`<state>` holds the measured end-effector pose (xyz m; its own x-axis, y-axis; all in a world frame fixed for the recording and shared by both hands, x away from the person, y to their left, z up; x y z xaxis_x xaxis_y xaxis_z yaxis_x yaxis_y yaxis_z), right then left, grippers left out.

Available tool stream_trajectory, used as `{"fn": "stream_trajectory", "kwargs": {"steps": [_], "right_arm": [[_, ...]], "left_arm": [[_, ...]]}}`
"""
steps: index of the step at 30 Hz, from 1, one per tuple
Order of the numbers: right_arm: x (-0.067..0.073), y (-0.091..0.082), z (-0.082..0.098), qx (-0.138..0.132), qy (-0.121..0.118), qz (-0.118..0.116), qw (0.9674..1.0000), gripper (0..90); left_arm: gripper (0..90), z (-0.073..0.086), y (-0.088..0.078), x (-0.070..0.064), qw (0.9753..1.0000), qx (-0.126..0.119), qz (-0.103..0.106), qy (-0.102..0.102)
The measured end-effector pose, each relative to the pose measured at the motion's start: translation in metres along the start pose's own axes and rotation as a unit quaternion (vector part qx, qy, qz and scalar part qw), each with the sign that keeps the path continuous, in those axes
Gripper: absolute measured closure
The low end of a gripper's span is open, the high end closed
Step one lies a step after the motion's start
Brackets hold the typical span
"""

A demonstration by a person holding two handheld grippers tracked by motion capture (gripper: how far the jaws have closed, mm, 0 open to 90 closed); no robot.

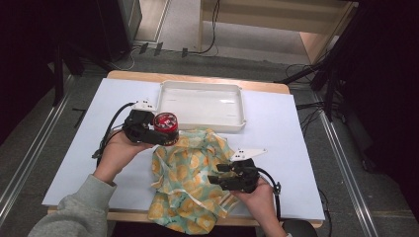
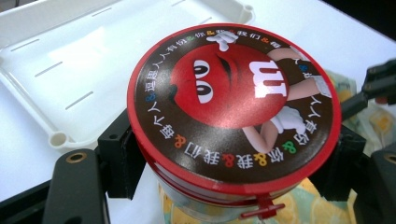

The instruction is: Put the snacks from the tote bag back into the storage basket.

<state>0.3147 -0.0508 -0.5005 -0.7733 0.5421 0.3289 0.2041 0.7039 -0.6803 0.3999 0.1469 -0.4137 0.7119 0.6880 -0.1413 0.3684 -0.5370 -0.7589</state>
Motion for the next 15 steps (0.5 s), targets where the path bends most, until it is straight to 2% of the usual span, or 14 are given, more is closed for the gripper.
{"fn": "stream_trajectory", "kwargs": {"steps": [1, 4, 15], "right_arm": [[0.0, 0.0, 0.0, -0.001, 0.001, -0.002, 1.0, 42.9], [0.001, -0.001, 0.0, -0.002, 0.001, -0.003, 1.0, 42.9], [0.001, 0.001, -0.002, -0.003, -0.002, -0.003, 1.0, 42.9]], "left_arm": [[25.7, -0.001, 0.002, 0.005, 0.9999, 0.003, -0.01, 0.0], [25.7, -0.004, 0.004, 0.012, 0.9999, 0.003, -0.01, -0.01], [25.8, -0.023, 0.016, 0.03, 0.9994, 0.013, -0.031, -0.006]]}}
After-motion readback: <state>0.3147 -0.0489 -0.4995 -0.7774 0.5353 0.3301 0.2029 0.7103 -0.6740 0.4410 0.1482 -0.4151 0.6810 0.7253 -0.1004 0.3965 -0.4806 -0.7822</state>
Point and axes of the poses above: each handheld gripper's, and its own axes: y roughly forward along the jaws, z roughly out of its underside, x roughly to its left, the point moved 9 cm from there along y, roughly forward along the jaws, and after that the axes turned 7 degrees about x, right-handed, at the moved point
